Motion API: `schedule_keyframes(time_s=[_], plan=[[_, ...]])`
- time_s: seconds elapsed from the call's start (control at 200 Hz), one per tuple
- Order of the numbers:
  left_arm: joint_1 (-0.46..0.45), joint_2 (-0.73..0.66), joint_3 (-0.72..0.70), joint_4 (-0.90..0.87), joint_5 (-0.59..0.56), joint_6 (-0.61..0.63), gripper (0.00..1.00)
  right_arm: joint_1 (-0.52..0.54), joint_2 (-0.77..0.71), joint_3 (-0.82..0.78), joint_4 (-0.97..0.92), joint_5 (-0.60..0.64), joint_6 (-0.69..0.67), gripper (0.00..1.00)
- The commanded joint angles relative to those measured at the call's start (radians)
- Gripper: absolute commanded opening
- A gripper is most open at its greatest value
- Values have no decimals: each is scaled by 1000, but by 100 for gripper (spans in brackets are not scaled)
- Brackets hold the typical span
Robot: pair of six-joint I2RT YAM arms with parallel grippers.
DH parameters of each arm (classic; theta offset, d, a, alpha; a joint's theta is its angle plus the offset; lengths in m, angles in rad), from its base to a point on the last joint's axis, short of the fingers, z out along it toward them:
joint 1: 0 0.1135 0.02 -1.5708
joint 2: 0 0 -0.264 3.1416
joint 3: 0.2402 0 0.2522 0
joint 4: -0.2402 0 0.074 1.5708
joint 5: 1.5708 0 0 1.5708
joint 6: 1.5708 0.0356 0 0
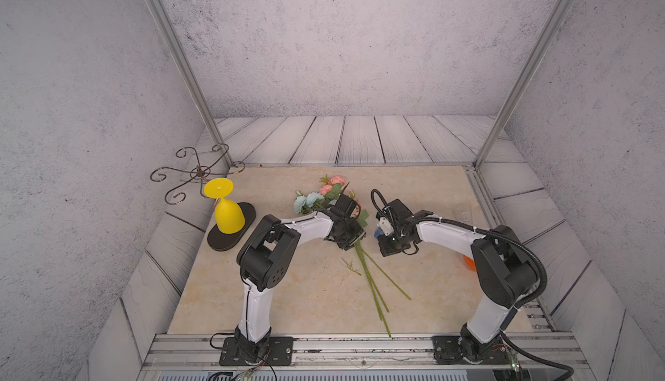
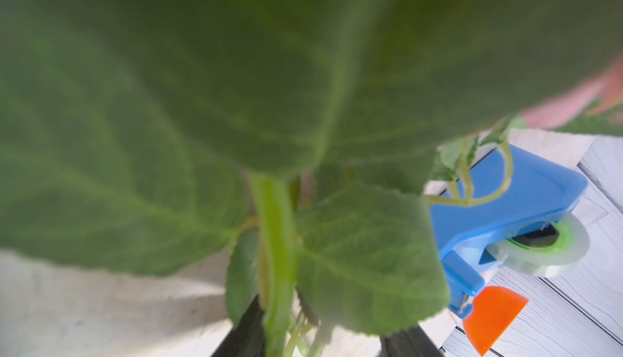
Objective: Wrap bouquets with tape
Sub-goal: Gather the flowers at the center of the board, then pull the tape from the tape cutter.
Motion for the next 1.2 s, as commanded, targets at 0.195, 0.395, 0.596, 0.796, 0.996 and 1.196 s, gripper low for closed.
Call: schedule_keyframes(time_s=[0.195, 0.395, 0.596, 0.796, 0.996, 1.196], plan=[[-2, 138, 42, 46, -39, -104, 57, -105, -230, -96, 77, 127, 93, 17], [6, 142, 94, 11, -63, -101, 63, -173, -221, -51, 62, 71, 89, 42], [24, 60, 97, -45, -101, -32, 89, -189, -215, -67, 118, 21, 157, 59], [49, -19, 116, -156, -110, 22, 98, -192, -222, -94, 221, -65, 304, 59], [71, -114, 125, -158, -104, 300, 85, -193, -209, -191, 397, -48, 538, 55], [98, -34, 351, -275, 129, 732, 61, -193, -160, -201, 502, -19, 619, 47]])
